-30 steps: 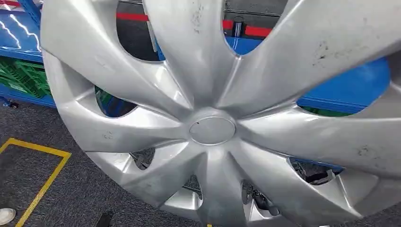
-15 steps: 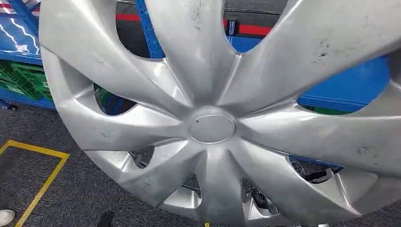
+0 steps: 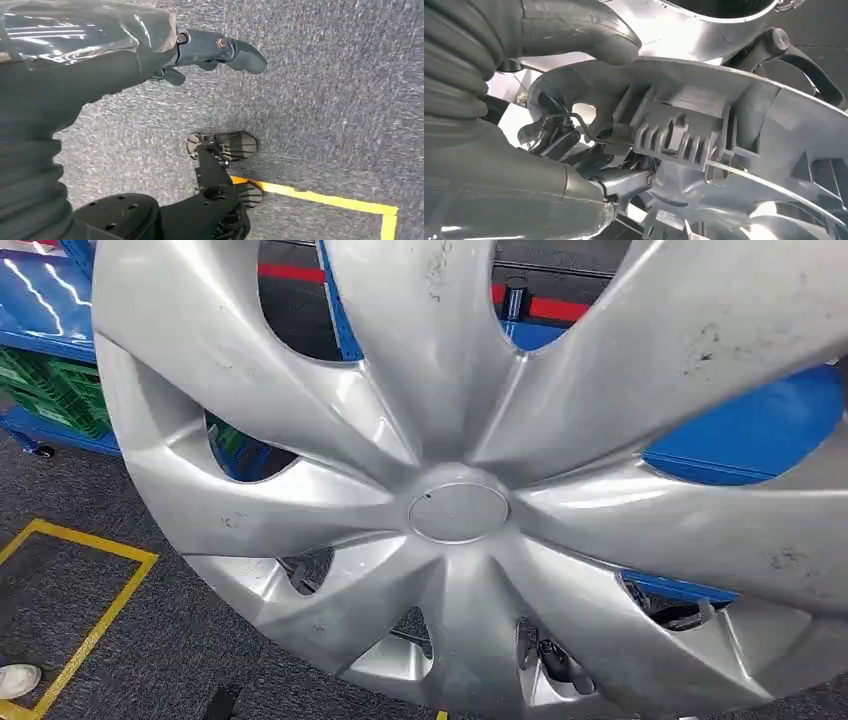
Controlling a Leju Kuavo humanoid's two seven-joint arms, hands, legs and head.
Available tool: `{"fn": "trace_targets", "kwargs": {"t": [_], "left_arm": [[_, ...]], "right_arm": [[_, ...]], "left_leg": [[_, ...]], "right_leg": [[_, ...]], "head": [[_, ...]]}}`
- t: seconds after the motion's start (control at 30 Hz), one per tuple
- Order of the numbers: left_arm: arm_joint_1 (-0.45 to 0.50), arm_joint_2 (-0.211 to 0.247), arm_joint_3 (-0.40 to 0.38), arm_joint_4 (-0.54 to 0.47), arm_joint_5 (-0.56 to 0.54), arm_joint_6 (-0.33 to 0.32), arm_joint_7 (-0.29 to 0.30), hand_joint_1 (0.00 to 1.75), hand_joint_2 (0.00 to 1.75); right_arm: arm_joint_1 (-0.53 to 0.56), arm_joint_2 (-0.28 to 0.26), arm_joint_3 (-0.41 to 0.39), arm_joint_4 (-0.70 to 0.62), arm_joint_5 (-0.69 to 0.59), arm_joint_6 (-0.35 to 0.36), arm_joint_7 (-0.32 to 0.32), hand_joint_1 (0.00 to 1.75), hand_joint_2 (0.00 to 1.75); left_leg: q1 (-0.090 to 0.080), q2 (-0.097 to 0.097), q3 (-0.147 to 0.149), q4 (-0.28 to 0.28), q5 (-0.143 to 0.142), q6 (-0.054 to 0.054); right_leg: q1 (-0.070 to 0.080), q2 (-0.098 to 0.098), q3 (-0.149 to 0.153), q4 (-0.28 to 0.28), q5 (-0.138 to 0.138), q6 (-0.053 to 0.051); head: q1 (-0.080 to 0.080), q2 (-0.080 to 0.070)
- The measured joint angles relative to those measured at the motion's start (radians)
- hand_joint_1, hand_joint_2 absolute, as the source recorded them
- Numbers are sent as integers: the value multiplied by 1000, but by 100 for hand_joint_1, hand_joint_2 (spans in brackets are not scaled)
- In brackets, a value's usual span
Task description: Take the parts from the cabinet and place them on the table.
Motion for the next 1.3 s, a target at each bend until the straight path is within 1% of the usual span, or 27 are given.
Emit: {"fn": "trace_targets", "kwargs": {"t": [0.03,0.1,0.17,0.2,0.27,0.3,0.33,0.37,0.4,0.47,0.5,0.53,0.6,0.67,0.7,0.73,0.8,0.83,0.87,0.9,0.97,1.0,1.03,1.13,1.17,1.23,1.3], "left_arm": [[1,-1,1,0,0,0,1,0,175],[6,-1,2,-1,2,0,2,0,175],[9,0,5,-1,8,-3,3,0,175],[9,-1,6,-1,9,-3,3,0,175],[9,-2,8,-1,12,-4,3,0,175],[10,-3,8,-1,13,-5,3,0,175],[11,-4,8,-1,15,-5,3,0,175],[11,-5,8,-1,15,-6,3,0,175],[11,-5,9,-1,15,-6,3,0,175],[10,-5,13,-1,15,-6,3,0,175],[7,-2,18,-1,15,-6,3,0,175],[7,-3,19,-2,15,-7,3,0,175],[7,0,23,-2,15,-7,3,0,175],[9,2,25,-2,15,-7,3,0,175],[7,-1,26,-3,15,-10,3,0,175],[6,-2,27,-5,15,-11,3,0,175],[7,-4,29,-6,15,-13,3,0,175],[7,-5,30,-6,15,-13,3,0,175],[7,-6,31,-6,15,-13,3,0,175],[7,-7,31,-6,15,-13,3,0,175],[7,-11,31,-6,15,-14,3,0,175],[6,-11,32,-6,15,-14,3,0,175],[6,-9,32,-6,15,-14,3,0,175],[9,-11,32,-7,15,-14,3,0,175],[11,-10,32,-7,15,-14,3,0,175],[11,-11,32,-7,15,-13,3,0,175],[10,-11,32,-7,14,-13,3,0,175]], "right_arm": [[0,0,-1,-2,0,1,-1,175,175],[0,0,0,-2,0,2,-2,175,175],[-1,1,0,-2,-2,3,-3,175,175],[-1,2,-1,-2,-2,3,-3,175,175],[-1,1,-1,-2,-2,3,-3,175,175],[-1,1,-1,-2,-2,3,-3,175,175],[0,1,-1,-2,-1,4,-3,175,175],[0,1,0,-2,-1,4,-3,175,175],[-1,1,0,-2,-1,4,-3,175,175],[-2,1,0,-2,-1,5,-3,175,175],[-3,2,0,-2,-1,5,-3,175,175],[-6,2,0,-2,-1,5,-3,175,175],[-5,2,0,-2,0,5,-4,175,175],[-5,3,-1,-2,1,5,-4,175,175],[-5,2,-1,-2,4,6,-5,175,175],[-7,2,-1,-2,6,6,-5,175,175],[-4,0,-1,-2,8,6,-5,175,175],[-4,-1,-1,-2,10,6,-5,175,175],[-4,-1,-1,-2,11,6,-5,175,175],[-4,-1,-1,-2,11,6,-5,175,175],[-6,-1,-1,-2,11,6,-5,175,175],[-7,-1,-1,-2,11,6,-5,175,175],[-6,0,-1,-3,12,6,-5,175,175],[-5,1,-1,-3,13,7,-5,175,175],[-6,2,-1,-3,13,7,-5,175,175],[-9,4,-1,-3,13,7,-5,175,175],[-8,6,-1,-3,13,7,-5,175,175]], "left_leg": [[2,0,-4,9,-4,-2],[6,-1,-4,7,2,-5],[10,2,-11,17,-12,-12],[10,8,-26,54,-45,-17],[12,10,-85,207,-128,-25],[12,12,-115,279,-156,-26],[12,13,-126,312,-161,-26],[12,13,-116,299,-149,-23],[12,13,-84,246,-118,-18],[7,13,14,80,-49,-1],[-1,14,45,20,-50,9],[-6,14,48,8,-49,11],[-13,13,42,9,-44,18],[-9,16,53,-30,-11,31],[-8,19,51,-41,3,33],[-6,20,40,-42,15,44],[-8,20,19,-41,28,40],[-8,20,6,-39,36,39],[-7,20,-6,-37,43,37],[-5,20,-16,-34,49,34],[2,19,-42,-16,57,22],[1,18,-56,0,58,18],[-2,18,-72,12,61,12],[2,15,-76,12,84,-7],[5,15,-81,15,84,-9],[10,18,-102,76,-4,-22],[13,18,-139,224,-108,-31]], "right_leg": [[-1,2,-4,0,1,-19],[5,2,-7,3,4,-31],[-2,1,-7,0,10,-38],[-2,0,-7,0,11,-42],[0,-1,-9,1,13,-45],[2,-2,-11,1,13,-45],[4,-3,-12,1,15,-48],[6,-3,-13,1,16,-49],[9,-3,-14,1,18,-52],[13,-2,-13,-1,21,-55],[11,-3,-14,-1,24,-51],[16,-3,-18,0,28,-45],[6,-5,-22,-4,37,-31],[13,-5,-25,-9,46,-20],[13,-4,-44,13,15,-27],[13,-3,-65,69,-33,-39],[12,-3,-107,215,-111,-46],[12,-3,-117,268,-129,-40],[11,-3,-104,273,-124,-30],[8,-3,-74,240,-107,-18],[0,-3,40,73,-54,8],[-3,-3,78,-1,-75,9],[9,4,94,-12,-74,-3],[14,4,74,-3,-62,-25],[3,1,60,-8,-53,-39],[6,-2,53,-7,-38,-62],[11,-3,30,-6,-18,-67]], "head": [[-2,0],[-1,0],[0,0],[-5,0],[-6,0],[-6,0],[-6,0],[-6,0],[-6,0],[-6,0],[-5,0],[-5,0],[-5,0],[-5,0],[-3,0],[-3,0],[-2,0],[-3,0],[-2,0],[-2,0],[-2,0],[-2,0],[1,0],[-3,0],[-1,0],[-7,0],[-8,0]]}}
